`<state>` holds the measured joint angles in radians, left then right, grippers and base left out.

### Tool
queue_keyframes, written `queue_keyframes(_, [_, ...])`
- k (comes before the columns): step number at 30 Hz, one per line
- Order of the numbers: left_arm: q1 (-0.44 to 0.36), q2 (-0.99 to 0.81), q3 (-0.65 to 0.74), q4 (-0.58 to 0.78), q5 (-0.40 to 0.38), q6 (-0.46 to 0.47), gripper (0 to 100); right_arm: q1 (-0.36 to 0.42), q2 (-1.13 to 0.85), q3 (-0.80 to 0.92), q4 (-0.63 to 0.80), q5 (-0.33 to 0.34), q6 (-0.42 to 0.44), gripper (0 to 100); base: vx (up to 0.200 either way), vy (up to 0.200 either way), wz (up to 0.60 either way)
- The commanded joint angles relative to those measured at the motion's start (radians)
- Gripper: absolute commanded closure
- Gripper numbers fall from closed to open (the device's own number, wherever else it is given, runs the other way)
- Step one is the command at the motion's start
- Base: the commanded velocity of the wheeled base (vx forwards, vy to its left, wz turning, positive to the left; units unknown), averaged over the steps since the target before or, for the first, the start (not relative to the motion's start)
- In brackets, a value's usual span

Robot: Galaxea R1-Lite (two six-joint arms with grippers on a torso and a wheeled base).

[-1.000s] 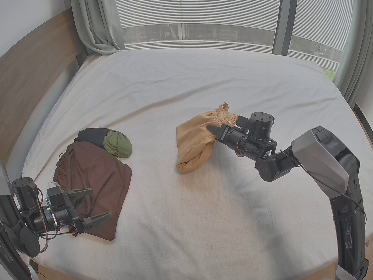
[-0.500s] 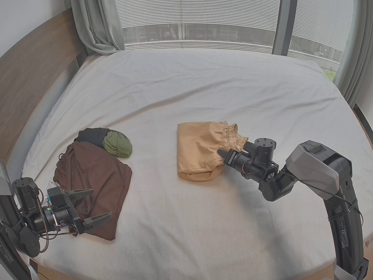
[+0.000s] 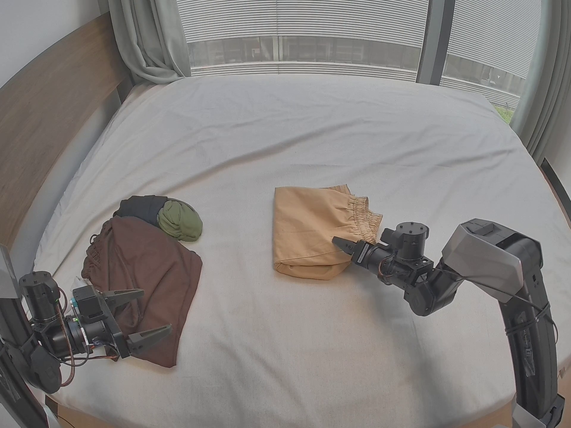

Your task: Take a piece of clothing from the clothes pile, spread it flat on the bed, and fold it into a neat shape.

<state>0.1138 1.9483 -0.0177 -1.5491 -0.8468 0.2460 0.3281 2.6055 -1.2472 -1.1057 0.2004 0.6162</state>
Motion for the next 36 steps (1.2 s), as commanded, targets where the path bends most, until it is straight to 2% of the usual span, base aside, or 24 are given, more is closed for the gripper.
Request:
queue_keyframes(1, [0.001,0.0,0.005,0.0,0.0,-0.001,0,-0.044,-0.107,0.095,-0.009,-0.004,-0.041,0,0.0,0.0,0.0])
queue_keyframes(7, [0.0,-0.005,0.004,0.0,0.0,-0.001,0,-0.089,-0.242,0.167,0.004,-0.032,-0.088,0,0.0,0.0,0.0])
queue_keyframes(14, [0.0,0.0,0.002,0.0,0.0,-0.002,0,-0.069,-0.298,0.158,0.014,-0.035,-0.087,0,0.0,0.0,0.0])
queue_keyframes(27, [0.003,0.003,-0.001,0.0,0.0,-0.004,0,0.025,-0.177,0.08,0.015,-0.039,-0.087,0,0.0,0.0,0.0])
queue_keyframes(36, [0.003,0.006,-0.004,0.0,0.0,-0.004,0,0.022,-0.082,0.071,0.003,-0.042,-0.088,0,0.0,0.0,0.0])
